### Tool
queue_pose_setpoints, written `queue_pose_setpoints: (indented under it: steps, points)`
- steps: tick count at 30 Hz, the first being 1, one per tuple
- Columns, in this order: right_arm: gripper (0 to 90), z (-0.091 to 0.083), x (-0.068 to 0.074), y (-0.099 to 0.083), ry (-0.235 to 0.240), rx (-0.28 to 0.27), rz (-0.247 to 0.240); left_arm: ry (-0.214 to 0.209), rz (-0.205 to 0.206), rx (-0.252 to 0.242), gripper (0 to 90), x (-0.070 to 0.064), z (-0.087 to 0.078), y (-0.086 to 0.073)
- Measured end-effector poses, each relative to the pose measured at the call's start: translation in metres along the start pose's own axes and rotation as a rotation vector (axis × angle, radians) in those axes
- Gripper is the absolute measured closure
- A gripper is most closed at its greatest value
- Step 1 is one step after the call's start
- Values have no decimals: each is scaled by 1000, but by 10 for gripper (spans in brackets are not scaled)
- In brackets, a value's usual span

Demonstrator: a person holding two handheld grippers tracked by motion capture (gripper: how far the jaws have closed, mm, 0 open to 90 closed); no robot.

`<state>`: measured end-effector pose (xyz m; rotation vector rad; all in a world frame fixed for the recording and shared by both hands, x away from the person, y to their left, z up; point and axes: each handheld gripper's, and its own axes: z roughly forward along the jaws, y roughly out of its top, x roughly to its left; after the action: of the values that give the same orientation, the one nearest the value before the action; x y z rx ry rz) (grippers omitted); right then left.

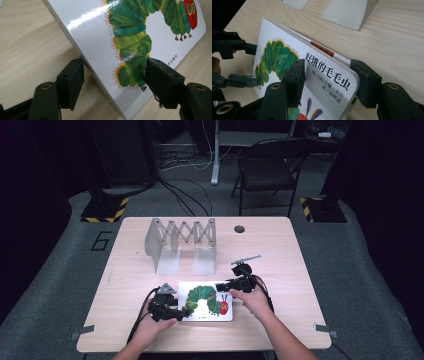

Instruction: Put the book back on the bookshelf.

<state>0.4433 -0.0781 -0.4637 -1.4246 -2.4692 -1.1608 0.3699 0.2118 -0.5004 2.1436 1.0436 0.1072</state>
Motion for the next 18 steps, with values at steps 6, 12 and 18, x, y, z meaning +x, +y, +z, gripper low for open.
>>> queue_pose_setpoints:
  steps: [6, 12, 18]
  points:
    - [473, -6, 4, -1, -4, -14, -19, 25, 7, -12, 364, -4, -4, 0]
    - [477, -11, 10, 0, -16, -26, -50, 27, -18, -36, 441, -3, -10, 0]
    - [504, -18, 16, 2, -17, -47, -67, 49, -29, -67, 530, -3, -17, 2]
